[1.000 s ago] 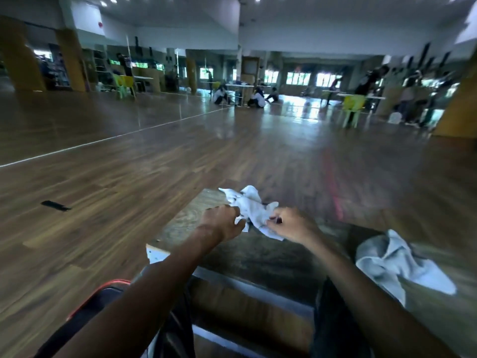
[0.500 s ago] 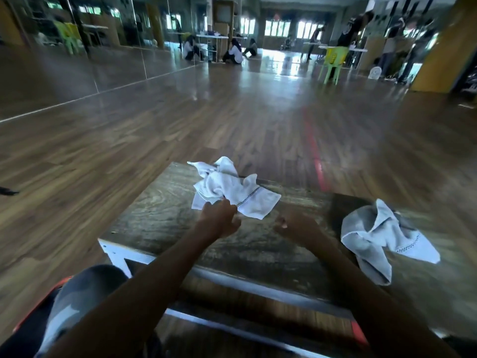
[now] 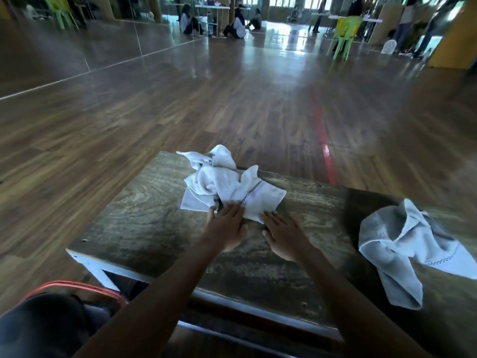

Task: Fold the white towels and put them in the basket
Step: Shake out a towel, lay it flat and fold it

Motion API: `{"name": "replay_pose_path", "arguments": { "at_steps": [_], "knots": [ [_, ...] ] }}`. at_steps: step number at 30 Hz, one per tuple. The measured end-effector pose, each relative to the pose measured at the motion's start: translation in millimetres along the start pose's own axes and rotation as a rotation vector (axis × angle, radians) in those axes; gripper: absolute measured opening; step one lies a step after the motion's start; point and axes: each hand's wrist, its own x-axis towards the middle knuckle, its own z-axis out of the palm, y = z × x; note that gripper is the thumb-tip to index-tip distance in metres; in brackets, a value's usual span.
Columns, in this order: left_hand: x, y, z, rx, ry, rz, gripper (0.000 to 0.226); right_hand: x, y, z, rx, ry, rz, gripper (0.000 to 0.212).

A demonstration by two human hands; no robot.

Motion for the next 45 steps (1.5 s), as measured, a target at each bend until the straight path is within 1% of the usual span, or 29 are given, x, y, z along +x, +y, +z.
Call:
{"name": "replay_pose_path", "arguments": {
  "at_steps": [1,3,4,6,8,10,12,14,17,19,21,22,23,24,25,28,31,34,35,37,38,40,42,44,45],
  "knots": [
    [-4,-1,6,-0.024,0.009,-0.001,0.058,-2,0,3,-0.004,0.016,-0.009,0.053],
    [-12,-4,13,-0.046,0.052,0.025,0.061,-11,-4,6,-0.02,0.119,-0.032,0.055],
    [-17,-6,14,-0.054,0.083,0.046,0.068,-15,-7,7,-0.027,0.16,-0.048,0.056],
    [-27,-12,15,-0.053,0.154,0.09,0.079,-26,-12,11,-0.059,0.229,-0.085,0.05],
    [-39,-21,17,-0.054,0.195,0.114,0.076,-39,-21,12,-0.061,0.291,-0.128,0.042],
    [-51,-31,18,-0.047,0.199,0.122,0.07,-51,-29,12,-0.052,0.363,-0.206,0.037],
    [-64,-39,16,-0.019,0.201,0.135,0.062,-63,-39,11,-0.076,0.391,-0.269,0.036],
    [-76,-47,14,0.011,0.197,0.152,0.06,-72,-49,11,-0.108,0.379,-0.327,0.038],
    [-91,-49,9,-0.016,0.189,0.153,0.072,-77,-56,8,-0.074,0.344,-0.389,0.038],
    [-98,-42,7,-0.063,0.223,0.142,0.075,-72,-53,3,0.001,0.339,-0.325,0.04],
    [-101,-29,10,-0.06,0.26,0.142,0.07,-64,-43,-2,0.028,0.28,-0.226,0.053],
    [-100,-22,13,-0.05,0.295,0.14,0.064,-61,-37,-4,0.027,0.216,-0.184,0.06],
    [-100,-16,16,-0.049,0.335,0.129,0.056,-59,-33,-3,0.017,0.145,-0.155,0.062],
    [-98,-10,18,-0.054,0.377,0.114,0.047,-59,-29,-2,0.002,0.096,-0.144,0.06],
    [-96,-6,20,-0.058,0.413,0.105,0.039,-59,-28,-1,0.0,0.095,-0.146,0.056],
    [-92,1,24,-0.031,0.497,0.122,0.024,-59,-27,2,-0.004,0.224,-0.197,0.043],
    [-95,0,27,0.0,0.557,0.183,0.023,-60,-29,3,-0.036,0.252,-0.197,0.044],
    [-97,-1,30,-0.011,0.611,0.22,0.021,-61,-34,3,-0.098,0.35,-0.21,0.034],
    [-97,-3,31,-0.011,0.625,0.237,0.02,-62,-35,3,-0.112,0.367,-0.213,0.033],
    [-98,-8,33,0.026,0.624,0.283,0.018,-64,-36,4,-0.126,0.401,-0.207,0.033],
    [-99,-11,34,0.055,0.609,0.303,0.015,-65,-36,5,-0.132,0.42,-0.199,0.03],
    [-101,-12,32,0.095,0.581,0.311,0.014,-69,-37,4,-0.118,0.436,-0.182,0.017],
    [-102,-10,25,0.079,0.573,0.266,0.017,-73,-37,3,-0.072,0.443,-0.174,0.007],
    [-103,-7,14,0.03,0.569,0.211,0.02,-78,-37,-4,-0.047,0.437,-0.164,0.006],
    [-102,-6,8,0.016,0.559,0.201,0.021,-80,-36,-8,-0.051,0.44,-0.156,0.011]
  ]
}}
